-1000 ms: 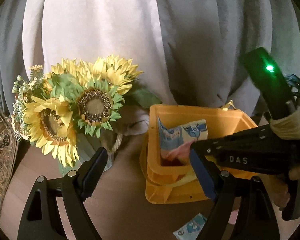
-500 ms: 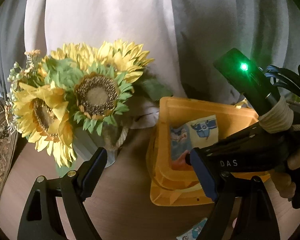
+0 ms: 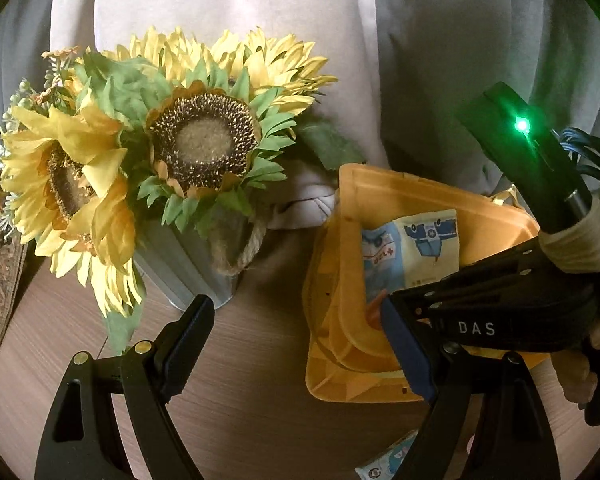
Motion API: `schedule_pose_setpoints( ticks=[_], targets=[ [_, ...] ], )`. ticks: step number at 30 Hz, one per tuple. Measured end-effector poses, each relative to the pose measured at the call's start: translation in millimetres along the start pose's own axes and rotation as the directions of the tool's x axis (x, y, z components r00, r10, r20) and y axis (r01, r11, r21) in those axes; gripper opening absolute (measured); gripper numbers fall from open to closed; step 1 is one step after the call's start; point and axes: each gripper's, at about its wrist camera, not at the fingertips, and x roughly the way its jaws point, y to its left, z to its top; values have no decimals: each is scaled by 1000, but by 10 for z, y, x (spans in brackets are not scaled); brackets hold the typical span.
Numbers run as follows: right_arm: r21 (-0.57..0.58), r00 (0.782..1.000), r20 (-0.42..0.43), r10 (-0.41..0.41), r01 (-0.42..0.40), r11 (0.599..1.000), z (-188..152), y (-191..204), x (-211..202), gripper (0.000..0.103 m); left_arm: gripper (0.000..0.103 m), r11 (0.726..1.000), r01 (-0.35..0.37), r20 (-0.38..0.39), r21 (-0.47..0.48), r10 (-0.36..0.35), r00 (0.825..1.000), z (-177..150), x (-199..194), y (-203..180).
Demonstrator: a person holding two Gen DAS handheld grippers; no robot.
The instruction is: Organize soft objects
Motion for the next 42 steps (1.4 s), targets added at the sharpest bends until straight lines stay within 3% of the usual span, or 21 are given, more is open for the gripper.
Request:
schedule_pose_setpoints(
  ticks=[3, 5, 7, 19, 31, 34, 39, 42],
  targets=[
    [0, 1000, 2, 0, 0, 1000, 3, 15, 19, 6, 85, 1000, -3, -3, -1, 3, 1000, 3, -11, -14],
    [9, 1000, 11, -12, 12, 1000, 8, 19, 10, 14, 85, 1000, 4, -4, -3, -4, 1000, 10, -28, -15],
    [18, 999, 28, -27, 26, 999, -14, -36, -64, 30, 85, 1000, 2, -1, 0, -2, 1000, 13, -66, -17],
    [81, 977, 178, -114, 101, 992, -297, -72, -559, 39, 85, 1000, 16, 40, 15, -16, 999, 25, -361, -72],
    [230, 920, 314, -236, 167, 959, -734, -69, -1067, 45, 87, 996, 51, 91, 73, -58, 994, -4, -815, -263],
    [280, 897, 346, -274, 180, 943, -901, -102, -1206, 53, 87, 994, 64, 102, 93, -73, 992, -18, -946, -339],
    [376, 856, 388, -342, 191, 907, -1185, -159, -1429, 56, 87, 990, 85, 108, 110, -97, 989, -65, -1070, -457],
    [432, 820, 405, -405, 219, 875, -1367, -149, -1569, 64, 87, 989, 88, 107, 122, -101, 989, -97, -1107, -522]
  ],
)
